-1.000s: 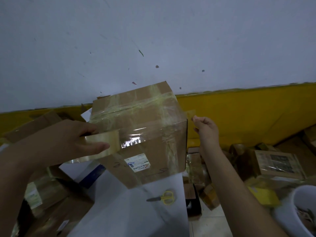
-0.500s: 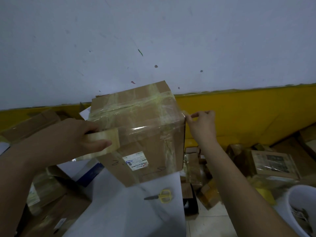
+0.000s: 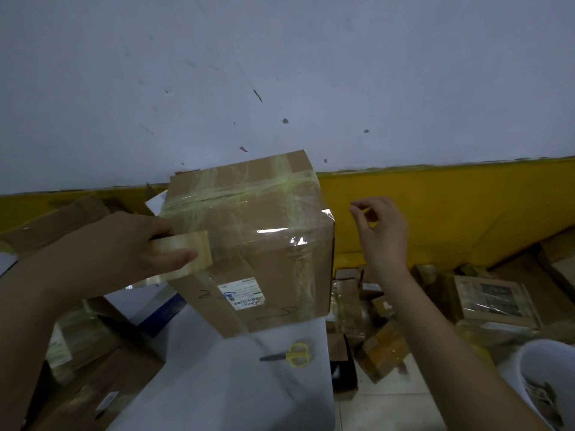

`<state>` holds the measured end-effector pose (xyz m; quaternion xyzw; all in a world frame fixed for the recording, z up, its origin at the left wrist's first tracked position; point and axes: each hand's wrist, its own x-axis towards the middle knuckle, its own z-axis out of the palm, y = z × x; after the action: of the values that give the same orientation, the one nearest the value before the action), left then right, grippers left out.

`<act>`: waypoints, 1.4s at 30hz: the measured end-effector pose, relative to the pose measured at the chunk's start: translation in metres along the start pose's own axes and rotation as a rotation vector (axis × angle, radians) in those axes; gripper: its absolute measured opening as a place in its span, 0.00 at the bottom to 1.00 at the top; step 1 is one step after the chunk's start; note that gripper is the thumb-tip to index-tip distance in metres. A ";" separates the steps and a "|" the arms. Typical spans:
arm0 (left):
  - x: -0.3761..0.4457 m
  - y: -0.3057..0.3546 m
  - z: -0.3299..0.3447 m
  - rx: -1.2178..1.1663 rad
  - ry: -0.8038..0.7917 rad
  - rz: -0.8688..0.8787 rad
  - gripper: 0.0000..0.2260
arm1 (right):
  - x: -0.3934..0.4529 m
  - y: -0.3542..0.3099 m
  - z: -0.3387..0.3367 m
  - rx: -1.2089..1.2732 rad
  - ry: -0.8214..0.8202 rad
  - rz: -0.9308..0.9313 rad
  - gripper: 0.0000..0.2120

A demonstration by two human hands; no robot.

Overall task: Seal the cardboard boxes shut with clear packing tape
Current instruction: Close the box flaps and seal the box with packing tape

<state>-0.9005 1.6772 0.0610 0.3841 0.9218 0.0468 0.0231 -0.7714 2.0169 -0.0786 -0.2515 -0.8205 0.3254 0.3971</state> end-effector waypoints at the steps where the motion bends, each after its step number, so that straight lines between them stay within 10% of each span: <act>1: -0.001 0.002 0.000 0.016 -0.012 -0.022 0.35 | 0.002 -0.003 -0.006 -0.011 -0.015 -0.182 0.06; 6: -0.004 0.005 -0.002 0.030 -0.022 -0.026 0.38 | 0.007 -0.001 0.001 -0.170 -0.331 -0.727 0.16; 15: -0.014 0.012 0.006 0.036 -0.024 -0.075 0.15 | 0.008 -0.011 0.000 -0.303 -0.322 -0.818 0.16; 20: -0.017 0.007 0.008 0.048 0.076 -0.034 0.33 | 0.010 -0.032 0.010 -0.490 -0.454 -0.938 0.23; 25: -0.018 0.017 -0.001 0.110 0.085 -0.059 0.17 | 0.013 -0.048 0.036 -0.603 -0.738 -0.857 0.35; 32: -0.020 0.012 0.016 0.145 0.099 -0.065 0.17 | 0.019 -0.046 0.033 -0.604 -0.778 -0.880 0.34; 37: -0.015 0.007 0.022 0.140 0.036 -0.126 0.37 | 0.009 -0.071 0.033 -0.723 -0.765 -0.832 0.43; 42: -0.013 0.024 0.017 0.351 0.086 -0.113 0.26 | 0.011 -0.089 0.057 -0.712 -0.809 -0.967 0.42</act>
<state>-0.8732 1.6859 0.0469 0.3273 0.9361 -0.0999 -0.0813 -0.8377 1.9462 -0.0346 0.1654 -0.9789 -0.1058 0.0560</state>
